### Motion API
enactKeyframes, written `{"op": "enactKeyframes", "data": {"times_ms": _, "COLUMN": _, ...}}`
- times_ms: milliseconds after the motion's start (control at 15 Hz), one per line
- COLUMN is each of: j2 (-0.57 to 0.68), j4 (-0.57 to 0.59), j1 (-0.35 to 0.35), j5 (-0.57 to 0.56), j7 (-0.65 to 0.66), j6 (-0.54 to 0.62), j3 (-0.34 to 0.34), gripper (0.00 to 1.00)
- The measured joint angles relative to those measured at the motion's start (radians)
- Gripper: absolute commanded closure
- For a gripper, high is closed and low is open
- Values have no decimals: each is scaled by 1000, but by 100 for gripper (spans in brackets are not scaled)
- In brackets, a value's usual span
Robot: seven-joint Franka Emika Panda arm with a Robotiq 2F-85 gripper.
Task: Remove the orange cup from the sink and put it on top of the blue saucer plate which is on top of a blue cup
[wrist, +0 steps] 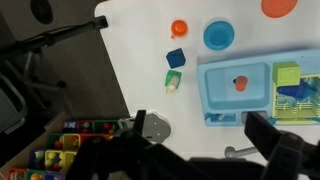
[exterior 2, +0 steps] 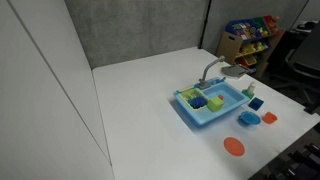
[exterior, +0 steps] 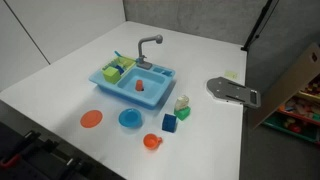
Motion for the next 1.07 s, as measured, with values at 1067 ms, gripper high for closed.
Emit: {"op": "enactKeyframes", "data": {"times_ms": 1067, "j2": 123, "j4": 67, "j1": 85, "j5": 156, "j7": -39, "j6": 0, "j3": -69, "gripper": 0}}
